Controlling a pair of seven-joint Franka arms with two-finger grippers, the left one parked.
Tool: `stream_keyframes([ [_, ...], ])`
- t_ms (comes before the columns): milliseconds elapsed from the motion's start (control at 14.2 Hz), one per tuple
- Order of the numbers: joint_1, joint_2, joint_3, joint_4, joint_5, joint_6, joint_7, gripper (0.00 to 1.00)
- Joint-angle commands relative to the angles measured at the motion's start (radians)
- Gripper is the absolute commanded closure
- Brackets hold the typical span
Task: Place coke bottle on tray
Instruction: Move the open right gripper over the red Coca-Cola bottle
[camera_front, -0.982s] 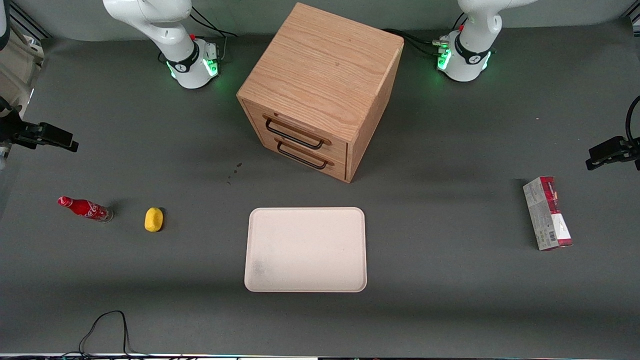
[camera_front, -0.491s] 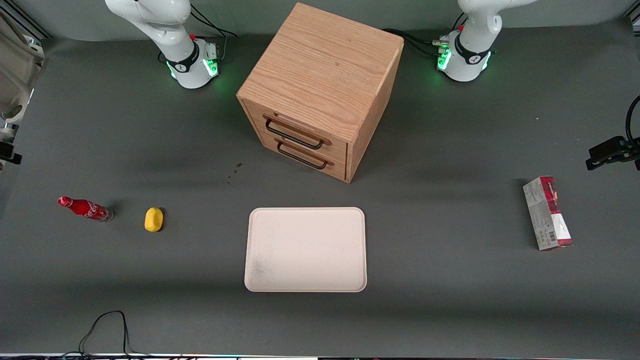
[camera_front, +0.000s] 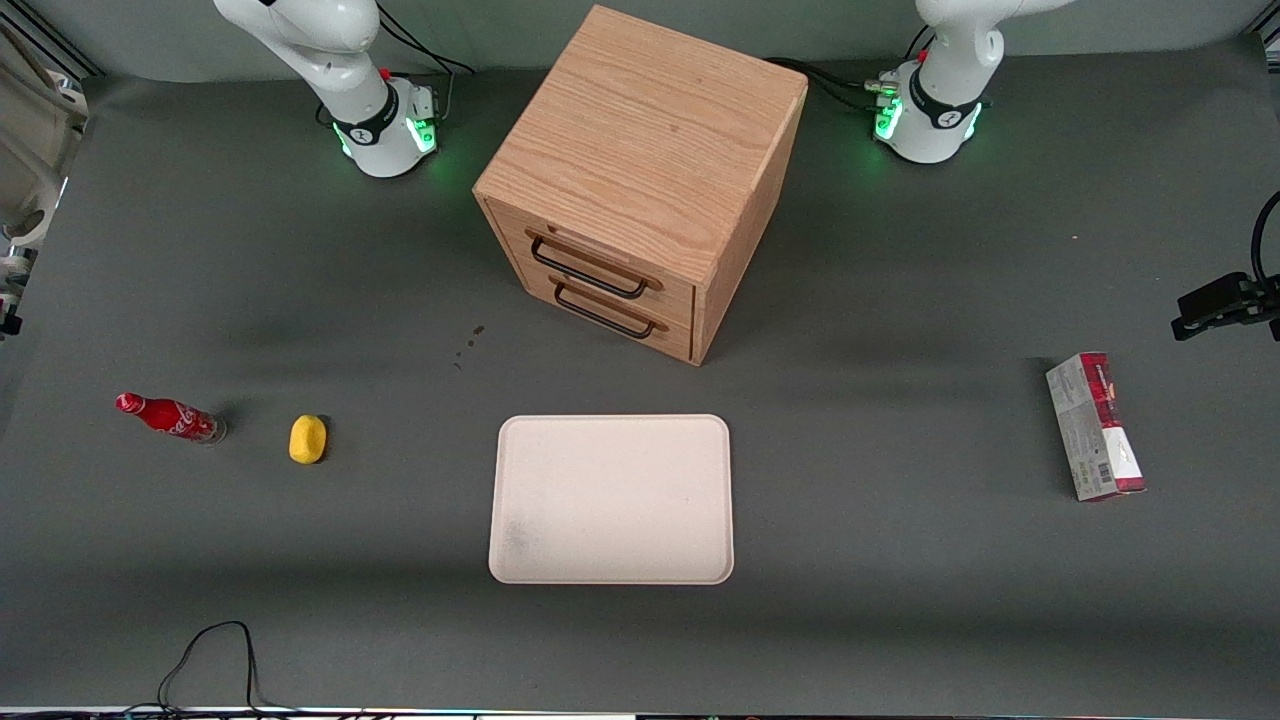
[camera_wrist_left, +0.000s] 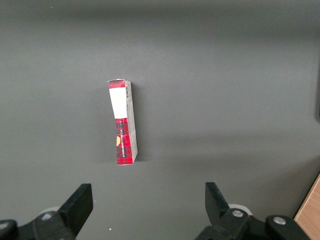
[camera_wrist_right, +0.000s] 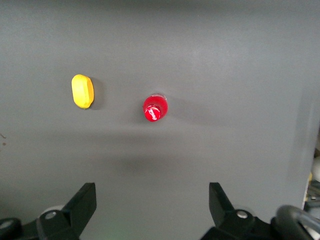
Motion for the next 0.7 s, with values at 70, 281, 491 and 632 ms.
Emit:
stream_keyframes([
  [70,0.011,-0.016,-0.005,-0.140,0.022,0.157,-0.022,0.00],
  [281,0.016,0.016,-0.002,-0.214,0.044,0.276,-0.022,0.00],
  [491,0.025,0.092,0.000,-0.211,0.054,0.343,-0.024,0.00],
  [632,0.027,0.142,0.003,-0.208,0.054,0.394,-0.025,0.00],
])
